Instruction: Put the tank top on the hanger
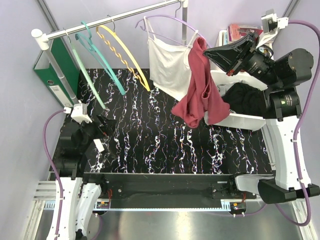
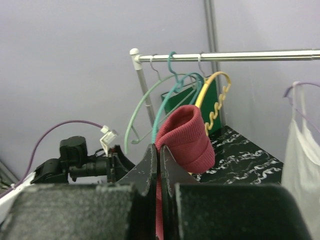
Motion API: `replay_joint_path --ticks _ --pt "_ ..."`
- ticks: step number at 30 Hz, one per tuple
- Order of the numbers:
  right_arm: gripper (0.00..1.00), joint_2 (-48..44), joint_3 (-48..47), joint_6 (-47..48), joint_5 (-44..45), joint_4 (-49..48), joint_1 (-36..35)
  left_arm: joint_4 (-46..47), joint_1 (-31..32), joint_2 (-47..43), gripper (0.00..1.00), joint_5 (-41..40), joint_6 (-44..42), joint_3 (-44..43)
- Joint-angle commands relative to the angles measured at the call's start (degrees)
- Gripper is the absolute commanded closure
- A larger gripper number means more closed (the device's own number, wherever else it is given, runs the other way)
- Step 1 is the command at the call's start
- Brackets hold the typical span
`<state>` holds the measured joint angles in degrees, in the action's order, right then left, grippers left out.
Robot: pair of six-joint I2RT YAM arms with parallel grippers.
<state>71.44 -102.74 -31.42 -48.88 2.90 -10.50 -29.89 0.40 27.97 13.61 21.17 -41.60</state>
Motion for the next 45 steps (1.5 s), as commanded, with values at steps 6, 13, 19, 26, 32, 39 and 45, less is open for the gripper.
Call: replay_joint_path --ticks 6,13,19,26,32,39,45 --pt "1.0 3.6 -5.0 2.1 -0.5 -1.7 -8.7 3.2 -1.7 1.0 0.01 2.8 -0.9 0.1" --pt "1.0 3.6 0.9 5.0 3.6 -1.4 -15.1 3.8 -1.9 -0.1 0.01 2.9 -1.7 1.0" --pt "1.0 -1.7 15.7 5.2 12.9 -2.4 -16.0 4.1 -1.8 -1.7 0.01 2.7 -2.3 1.6" --pt "0.84 -10.9 43.4 1.0 32.5 -2.1 -16.0 4.3 -1.6 -2.9 0.06 2.1 -2.4 2.1" --pt "0.21 -12.0 61.0 -2.7 43.1 2.9 -16.0 3.8 2.6 -3.1 0.11 -0.9 -1.0 2.6" --pt "0.19 -14.0 66.9 -3.7 42.0 2.9 -16.0 5.7 15.1 -3.4 0.15 -8.5 8.8 7.8" --pt "0.21 -11.7 65.7 -0.9 45.1 3.1 -16.0 17.9 35.6 -0.2 0.15 -18.5 19.2 21.6"
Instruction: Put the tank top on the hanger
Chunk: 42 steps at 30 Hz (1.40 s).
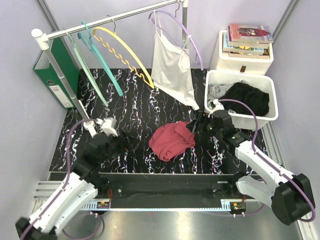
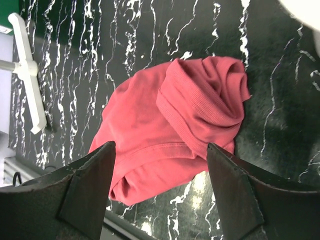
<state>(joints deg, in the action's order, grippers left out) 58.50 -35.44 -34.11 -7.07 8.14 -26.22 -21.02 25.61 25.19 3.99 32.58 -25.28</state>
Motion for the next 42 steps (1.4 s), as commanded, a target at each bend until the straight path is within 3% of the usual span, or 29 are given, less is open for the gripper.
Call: replay_joint_path --ticks 1,2,7,13,23,29,31,34,37,42 --pt "0.22 2.2 -1.9 2.5 3.1 -2.2 -0.3 10.7 13.2 5.0 0.15 -10.8 8.5 5.4" --pt "0.24 3.1 -2.5 2.7 2.6 -2.2 -0.2 11.7 18.3 6.5 0.15 -12.3 8.7 5.4" --pt "0.26 8.6 -3.2 3.7 1.2 -4.3 -0.2 25.5 25.9 18.4 0.14 -11.8 11.1 7.3" --pt "0.28 12.8 -3.1 3.7 -0.3 -7.0 -0.3 43.1 26.3 30.5 0.2 -7.9 16.8 12.1" --pt "0.32 18.9 -3.5 4.3 -1.0 -10.9 -0.3 53.3 27.1 45.6 0.28 -4.7 18.2 9.2" --pt "0.34 23.2 -5.0 5.5 -0.8 -11.8 -0.4 59.1 27.1 50.3 0.45 -1.1 20.8 9.5" --pt "0.39 24.8 -5.9 5.6 -1.5 -11.7 -0.4 59.1 27.1 50.5 0.5 -0.4 22.1 9.7" --pt "0.57 25.1 -6.0 5.5 -2.4 -11.7 -0.3 58.5 27.1 49.1 0.59 -0.1 23.4 11.5" --pt "0.66 25.0 -6.2 5.9 -2.7 -11.7 -0.4 56.2 27.1 44.7 0.65 -1.3 23.8 12.2" --pt "0.89 26.0 -6.9 6.6 -3.2 -11.0 -0.3 47.8 27.1 38.6 0.75 -2.9 21.5 10.6"
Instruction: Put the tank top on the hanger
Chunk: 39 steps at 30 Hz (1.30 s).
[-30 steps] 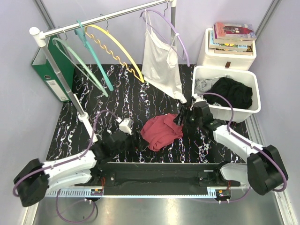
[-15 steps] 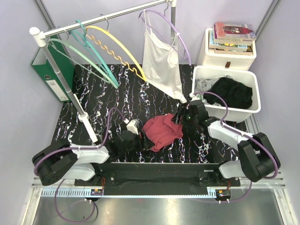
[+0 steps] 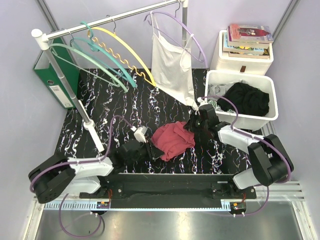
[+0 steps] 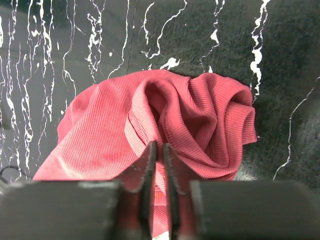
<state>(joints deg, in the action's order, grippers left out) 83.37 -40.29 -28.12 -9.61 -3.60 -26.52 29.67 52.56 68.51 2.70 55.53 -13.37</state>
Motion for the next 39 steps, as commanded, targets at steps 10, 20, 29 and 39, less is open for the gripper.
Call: replay_joint_path --ticks 10,20,29,39 --pt "1.0 -1.9 -11.2 3.3 2.2 8.4 0.0 -26.7 -6.2 -17.3 1.0 -8.7 -12.6 -14.0" --pt "1.0 -10.7 -26.7 6.3 4.9 17.1 0.0 -45.8 -26.8 -21.6 0.98 -0.6 -27.1 -37.4" --pt "1.0 -25.6 -3.1 0.6 12.8 21.8 0.0 -53.9 -26.8 -29.1 0.57 0.6 -25.8 -24.6" --pt "0.23 -31.4 0.4 0.9 10.2 24.6 -0.1 -60.2 -26.7 -32.0 0.01 3.8 -27.9 -27.0"
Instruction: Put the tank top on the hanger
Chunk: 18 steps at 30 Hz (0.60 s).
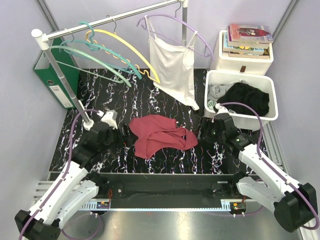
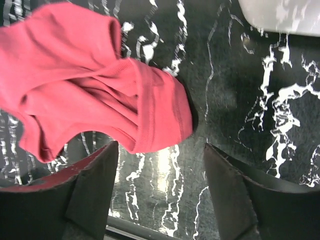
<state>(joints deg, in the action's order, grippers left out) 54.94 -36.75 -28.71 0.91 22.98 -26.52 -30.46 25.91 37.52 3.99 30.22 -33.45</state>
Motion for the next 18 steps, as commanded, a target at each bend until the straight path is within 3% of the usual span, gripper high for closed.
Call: replay_joint_path --ticks 1,4,10,18 --pt "0.22 -2.9 -3.8 2.2 -0.7 -2.0 0.0 -1.3 -0.1 -0.3 0.01 3.1 -4.8 -8.1" --pt "0.22 -2.0 -5.9 4.8 -3.5 -2.0 -0.1 -3.5 -0.2 2.0 0.01 3.7 -9.5 -12.2" --pt "0.21 -1.3 -11.2 8.7 -8.6 -5.1 -0.1 -4.3 -0.6 5.5 0.01 -3.1 -13.9 -15.3" --pt "0.21 0.7 -19.8 10.2 -16.7 -14.1 -0.2 -4.3 -2.0 -1.8 0.01 -9.0 -12.1 -11.8"
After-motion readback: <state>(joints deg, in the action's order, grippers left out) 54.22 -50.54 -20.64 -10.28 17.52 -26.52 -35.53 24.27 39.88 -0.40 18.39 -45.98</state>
